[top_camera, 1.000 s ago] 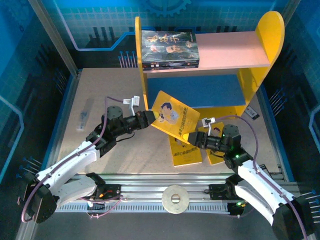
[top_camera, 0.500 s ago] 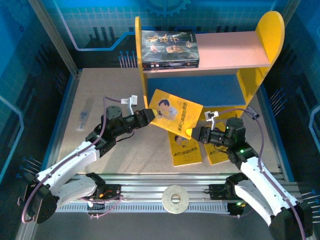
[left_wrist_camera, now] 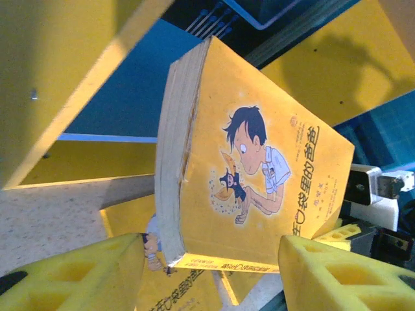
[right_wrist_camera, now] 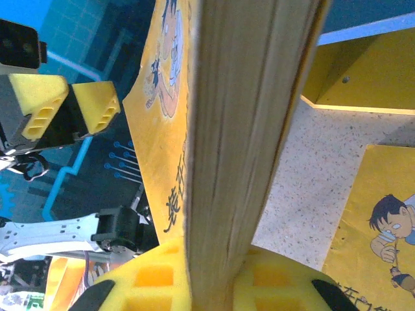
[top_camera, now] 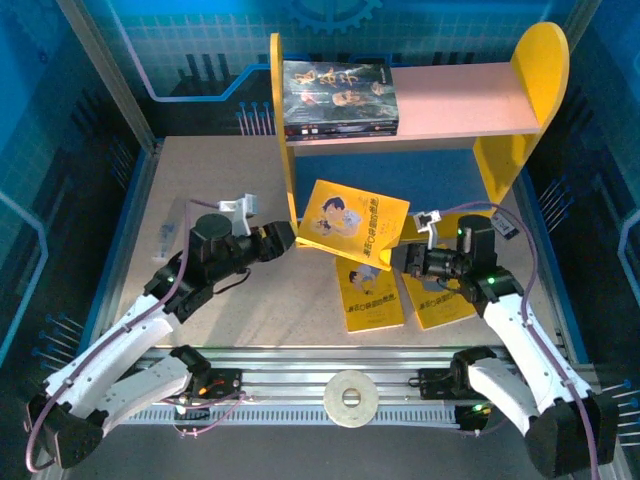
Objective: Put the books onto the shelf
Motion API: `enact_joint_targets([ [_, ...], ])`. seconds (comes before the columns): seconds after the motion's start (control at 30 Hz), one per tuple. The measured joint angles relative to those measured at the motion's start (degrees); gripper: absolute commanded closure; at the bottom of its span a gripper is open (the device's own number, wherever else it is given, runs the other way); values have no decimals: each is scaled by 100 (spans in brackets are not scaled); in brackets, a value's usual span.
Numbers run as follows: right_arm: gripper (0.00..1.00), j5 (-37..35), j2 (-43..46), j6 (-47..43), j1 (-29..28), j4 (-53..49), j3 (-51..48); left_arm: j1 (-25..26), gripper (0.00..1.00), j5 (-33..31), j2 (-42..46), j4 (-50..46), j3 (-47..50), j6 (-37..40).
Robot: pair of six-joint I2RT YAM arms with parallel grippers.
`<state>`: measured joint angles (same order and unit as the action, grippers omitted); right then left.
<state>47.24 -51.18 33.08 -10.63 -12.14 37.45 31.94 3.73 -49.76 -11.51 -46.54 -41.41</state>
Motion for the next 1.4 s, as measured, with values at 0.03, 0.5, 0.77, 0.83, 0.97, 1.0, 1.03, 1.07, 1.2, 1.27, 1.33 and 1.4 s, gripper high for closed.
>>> enact_joint_targets([
  [0.03,92,0,-103,-136,0,-92,94,0,41,-81,61,-129,-7,46],
  [0.5,92,-76,-1676,-1384,33,-649,1241,0,40,-507,503,-942,-7,254],
  [0.77,91,-197,-2302,-1871,70,-850,1753,0,40,-568,649,-1060,-7,258],
  [0.83,91,-216,-2490,-2002,70,-887,1895,0,40,-568,662,-1078,-2,258],
  [0.97,91,-245,-2793,-2208,85,-1001,2116,0,40,-570,721,-1099,11,258],
  [1.0,91,-258,-2868,-2258,90,-1034,2175,0,40,-575,752,-1102,22,258],
  [1.03,91,-278,-2927,-2293,96,-1060,2221,0,40,-586,776,-1117,24,258],
  [1.07,91,-308,-2983,-2326,98,-1084,2264,0,40,-590,800,-1121,31,258],
  [1.2,91,-350,-3178,-2424,107,-1143,2404,0,39,-612,855,-1137,33,258],
  [1.27,90,-356,-3254,-2437,107,-1145,2452,0,40,-612,859,-1137,37,258],
  [1.33,90,-363,-3331,-2439,107,-1145,2518,0,40,-612,859,-1134,55,258],
  [1.4,90,-363,-3423,-2444,107,-1163,2627,0,39,-612,859,-1141,66,258],
])
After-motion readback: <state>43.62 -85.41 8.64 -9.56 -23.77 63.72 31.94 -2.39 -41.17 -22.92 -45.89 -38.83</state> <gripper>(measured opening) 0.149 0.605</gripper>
